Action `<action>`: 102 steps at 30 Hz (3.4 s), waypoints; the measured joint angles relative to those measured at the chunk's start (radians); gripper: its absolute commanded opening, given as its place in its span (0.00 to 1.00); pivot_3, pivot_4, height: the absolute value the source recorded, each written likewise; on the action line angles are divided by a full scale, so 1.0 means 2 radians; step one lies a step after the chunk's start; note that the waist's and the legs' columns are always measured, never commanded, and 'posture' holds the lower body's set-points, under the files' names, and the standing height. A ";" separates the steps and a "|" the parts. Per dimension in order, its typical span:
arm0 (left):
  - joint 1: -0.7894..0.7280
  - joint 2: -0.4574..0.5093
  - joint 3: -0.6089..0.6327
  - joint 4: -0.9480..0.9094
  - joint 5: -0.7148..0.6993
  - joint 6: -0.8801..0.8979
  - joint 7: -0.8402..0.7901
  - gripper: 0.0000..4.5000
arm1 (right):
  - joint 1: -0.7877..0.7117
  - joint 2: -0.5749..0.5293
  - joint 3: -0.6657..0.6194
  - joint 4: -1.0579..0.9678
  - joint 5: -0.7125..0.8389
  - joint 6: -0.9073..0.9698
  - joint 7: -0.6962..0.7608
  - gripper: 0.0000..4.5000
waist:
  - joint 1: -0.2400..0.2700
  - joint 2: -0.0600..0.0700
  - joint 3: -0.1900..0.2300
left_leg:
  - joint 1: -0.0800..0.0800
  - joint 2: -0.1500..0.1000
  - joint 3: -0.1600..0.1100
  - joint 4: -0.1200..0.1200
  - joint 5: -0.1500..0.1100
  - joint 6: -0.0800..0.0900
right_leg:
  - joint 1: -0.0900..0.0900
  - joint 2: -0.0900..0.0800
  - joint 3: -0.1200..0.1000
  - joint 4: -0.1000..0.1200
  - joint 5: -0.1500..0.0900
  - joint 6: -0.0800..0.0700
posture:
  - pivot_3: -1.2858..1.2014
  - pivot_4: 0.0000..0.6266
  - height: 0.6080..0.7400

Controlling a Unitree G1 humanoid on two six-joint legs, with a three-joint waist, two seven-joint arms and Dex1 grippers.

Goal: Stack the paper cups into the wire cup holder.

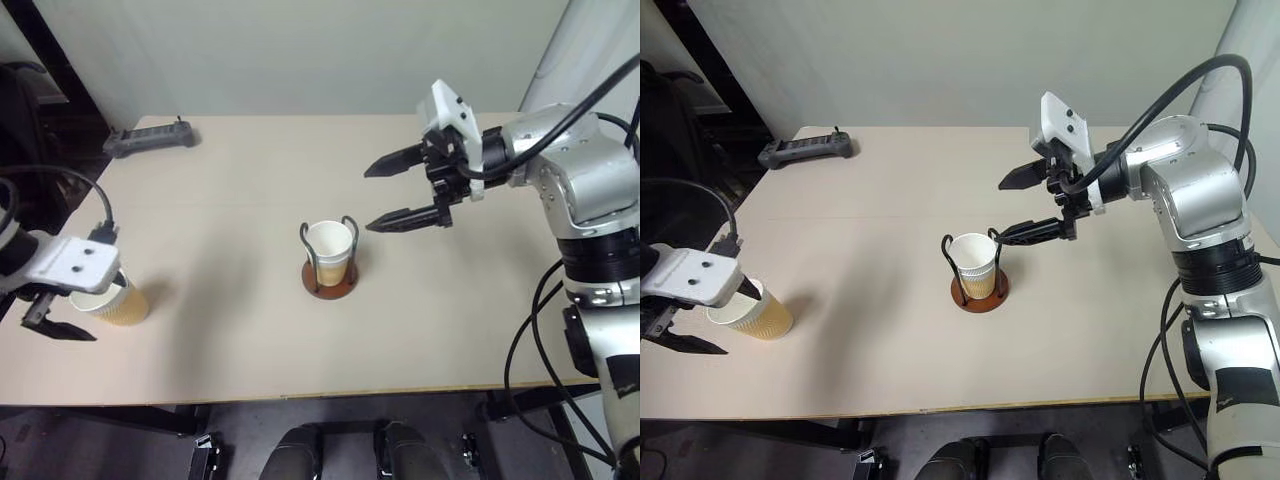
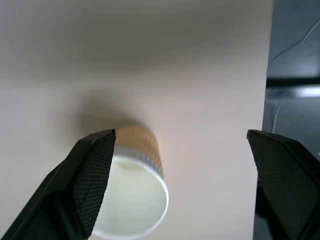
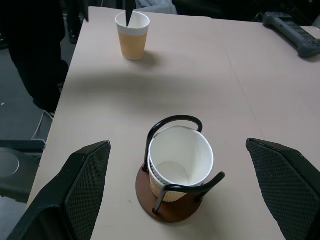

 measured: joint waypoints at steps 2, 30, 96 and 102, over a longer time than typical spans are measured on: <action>0.013 -0.001 0.020 0.010 0.030 -0.020 0.002 1.00 | 0.002 0.002 0.004 0.003 0.000 -0.009 0.001 1.00 | -0.001 0.000 0.000 | 0.000 0.000 0.000 0.000 0.000 0.000 | 0.000 0.000 0.000 0.000 0.000 -0.001 | 0.52 0.24 1.00; 0.001 -0.088 0.100 0.072 0.198 -0.065 0.013 1.00 | 0.006 -0.003 0.012 0.020 -0.001 -0.028 0.007 1.00 | -0.002 -0.001 0.000 | 0.000 0.000 0.001 0.000 0.001 0.000 | -0.002 0.000 -0.001 0.002 0.001 -0.003 | 0.52 0.24 1.00; -0.218 -0.275 0.061 0.343 0.266 -0.230 0.018 0.00 | 0.014 -0.010 0.021 0.021 -0.010 -0.026 0.000 1.00 | -0.001 -0.007 -0.004 | 0.000 0.000 0.000 0.000 0.008 0.002 | -0.004 0.000 0.000 0.007 0.003 -0.005 | 0.52 0.24 1.00; -0.244 -0.313 0.061 0.381 0.278 -0.243 0.067 0.00 | 0.020 -0.024 0.021 0.023 -0.012 -0.029 -0.002 1.00 | 0.001 -0.007 -0.004 | -0.001 0.000 0.000 0.000 0.008 0.003 | -0.004 0.000 0.000 0.007 0.002 -0.004 | 0.52 0.24 1.00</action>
